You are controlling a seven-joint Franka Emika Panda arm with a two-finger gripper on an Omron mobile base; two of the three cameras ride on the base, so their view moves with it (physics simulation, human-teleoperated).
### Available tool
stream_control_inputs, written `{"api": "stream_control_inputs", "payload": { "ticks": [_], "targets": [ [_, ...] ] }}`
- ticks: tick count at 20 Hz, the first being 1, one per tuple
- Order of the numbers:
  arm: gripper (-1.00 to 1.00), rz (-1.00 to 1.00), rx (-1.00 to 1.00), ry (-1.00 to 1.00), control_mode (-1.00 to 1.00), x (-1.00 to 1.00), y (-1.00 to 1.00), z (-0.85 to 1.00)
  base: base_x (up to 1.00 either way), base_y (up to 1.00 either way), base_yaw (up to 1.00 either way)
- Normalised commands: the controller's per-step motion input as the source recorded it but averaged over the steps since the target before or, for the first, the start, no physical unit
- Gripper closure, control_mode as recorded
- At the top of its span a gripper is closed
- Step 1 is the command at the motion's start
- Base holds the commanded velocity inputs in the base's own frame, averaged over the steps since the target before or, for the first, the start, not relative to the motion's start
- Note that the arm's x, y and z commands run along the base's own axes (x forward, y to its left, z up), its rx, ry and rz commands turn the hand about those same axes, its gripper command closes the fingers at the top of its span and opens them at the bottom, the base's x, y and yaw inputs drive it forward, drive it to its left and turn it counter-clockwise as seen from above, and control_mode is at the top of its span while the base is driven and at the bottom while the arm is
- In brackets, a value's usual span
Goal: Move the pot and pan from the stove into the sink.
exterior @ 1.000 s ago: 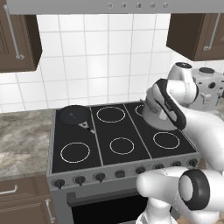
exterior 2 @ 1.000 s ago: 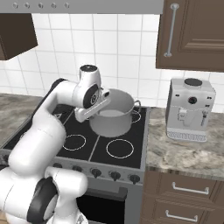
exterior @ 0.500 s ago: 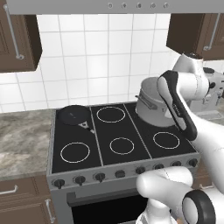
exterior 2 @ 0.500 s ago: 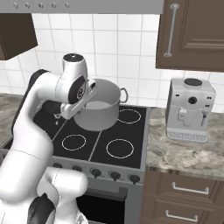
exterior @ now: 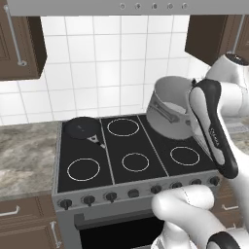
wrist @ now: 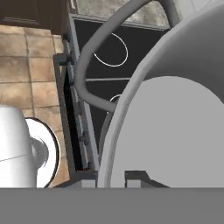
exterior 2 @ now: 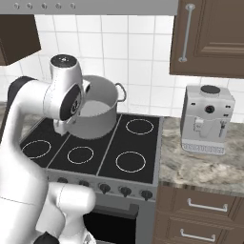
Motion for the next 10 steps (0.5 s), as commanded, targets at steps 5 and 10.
{"api": "stream_control_inputs", "payload": {
  "ticks": [5,10],
  "targets": [
    [1.00,0.13,-0.01,-0.30,-1.00,-0.56,0.17,-0.04,0.00,0.00,0.00],
    [1.00,0.06,-0.07,-0.25,-1.00,-0.50,0.05,-0.18,0.00,0.00,0.00]
  ]
}}
